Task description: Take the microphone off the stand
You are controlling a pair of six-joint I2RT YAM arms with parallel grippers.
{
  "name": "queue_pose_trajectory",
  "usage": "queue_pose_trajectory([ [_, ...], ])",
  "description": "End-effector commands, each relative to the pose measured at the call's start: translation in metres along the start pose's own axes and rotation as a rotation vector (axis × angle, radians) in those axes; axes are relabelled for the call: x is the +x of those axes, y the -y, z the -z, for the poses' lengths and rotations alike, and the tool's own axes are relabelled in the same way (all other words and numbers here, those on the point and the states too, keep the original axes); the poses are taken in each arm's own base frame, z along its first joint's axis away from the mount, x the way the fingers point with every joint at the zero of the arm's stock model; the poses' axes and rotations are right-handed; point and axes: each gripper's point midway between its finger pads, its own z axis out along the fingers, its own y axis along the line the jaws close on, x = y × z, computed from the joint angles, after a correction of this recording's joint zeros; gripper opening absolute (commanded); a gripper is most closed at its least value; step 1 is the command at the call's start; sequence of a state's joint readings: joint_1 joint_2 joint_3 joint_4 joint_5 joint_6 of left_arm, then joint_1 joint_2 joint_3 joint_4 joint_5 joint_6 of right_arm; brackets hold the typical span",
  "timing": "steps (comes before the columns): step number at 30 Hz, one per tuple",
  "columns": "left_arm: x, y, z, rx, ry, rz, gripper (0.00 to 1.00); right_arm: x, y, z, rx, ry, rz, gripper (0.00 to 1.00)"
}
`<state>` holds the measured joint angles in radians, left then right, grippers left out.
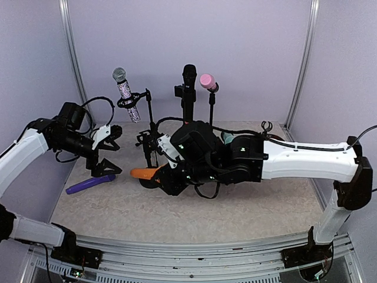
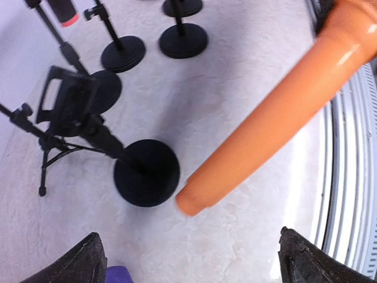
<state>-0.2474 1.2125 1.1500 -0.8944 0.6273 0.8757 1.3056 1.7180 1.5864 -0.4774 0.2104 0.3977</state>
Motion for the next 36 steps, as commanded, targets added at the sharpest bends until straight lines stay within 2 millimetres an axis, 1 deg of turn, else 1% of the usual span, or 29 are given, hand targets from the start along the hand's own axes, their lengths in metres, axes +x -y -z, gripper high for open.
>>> queue_pose_trajectory([
  [1, 0.010, 0.058, 0.004, 0.188, 0.018, -0.097, 0.99, -0.049, -0.037, -0.020, -0.264, 0.117, -0.007, 0.00],
  [5, 0.014, 0.063, -0.002, 0.189, 0.001, -0.117, 0.96, -0.065, -0.052, -0.041, -0.356, 0.140, -0.002, 0.00],
  [8, 0.016, 0.062, -0.004, 0.196, -0.008, -0.110, 0.90, -0.072, -0.058, -0.052, -0.392, 0.149, -0.006, 0.00],
  [11, 0.018, 0.056, -0.004, 0.179, -0.016, -0.101, 0.76, -0.072, -0.059, -0.059, -0.406, 0.150, -0.014, 0.00],
  [15, 0.017, 0.038, 0.003, 0.104, -0.003, -0.107, 0.58, -0.066, -0.055, -0.065, -0.403, 0.134, -0.025, 0.00],
  [16, 0.018, 0.033, 0.006, 0.086, -0.003, -0.104, 0.55, -0.065, -0.053, -0.066, -0.400, 0.130, -0.026, 0.03],
  [17, 0.020, 0.027, 0.008, 0.066, -0.007, -0.098, 0.52, -0.064, -0.052, -0.066, -0.398, 0.128, -0.029, 0.09],
  [18, 0.023, 0.024, 0.009, 0.052, -0.021, -0.099, 0.48, -0.064, -0.050, -0.065, -0.396, 0.128, -0.030, 0.19],
  [20, 0.031, 0.020, 0.008, 0.030, -0.052, -0.105, 0.40, -0.069, -0.044, -0.061, -0.386, 0.141, -0.038, 0.35],
  [21, 0.037, 0.018, 0.007, 0.020, -0.070, -0.105, 0.36, -0.071, -0.040, -0.058, -0.381, 0.149, -0.044, 0.44],
  [22, 0.043, 0.017, 0.006, 0.010, -0.088, -0.103, 0.33, -0.076, -0.036, -0.054, -0.375, 0.164, -0.051, 0.59],
  [23, 0.051, 0.016, 0.004, -0.001, -0.110, -0.099, 0.32, -0.079, -0.030, -0.050, -0.364, 0.176, -0.058, 0.70],
  [25, 0.068, 0.015, 0.002, -0.017, -0.156, -0.093, 0.30, -0.088, -0.015, -0.042, -0.332, 0.200, -0.078, 0.84],
  [26, 0.078, 0.016, 0.001, -0.022, -0.181, -0.088, 0.30, -0.093, -0.009, -0.036, -0.317, 0.217, -0.085, 0.90],
  [28, 0.101, 0.015, 0.001, -0.047, -0.244, -0.073, 0.29, -0.104, 0.008, -0.026, -0.272, 0.250, -0.095, 0.96],
  [31, 0.144, 0.015, -0.003, -0.092, -0.348, -0.048, 0.27, -0.116, 0.032, -0.018, -0.184, 0.281, -0.103, 1.00],
  [34, 0.186, 0.011, -0.003, -0.168, -0.453, -0.032, 0.27, -0.118, 0.052, -0.024, -0.091, 0.271, -0.104, 1.00],
  [36, 0.213, 0.006, -0.002, -0.228, -0.527, -0.040, 0.27, -0.117, 0.063, -0.034, -0.031, 0.254, -0.087, 1.00],
])
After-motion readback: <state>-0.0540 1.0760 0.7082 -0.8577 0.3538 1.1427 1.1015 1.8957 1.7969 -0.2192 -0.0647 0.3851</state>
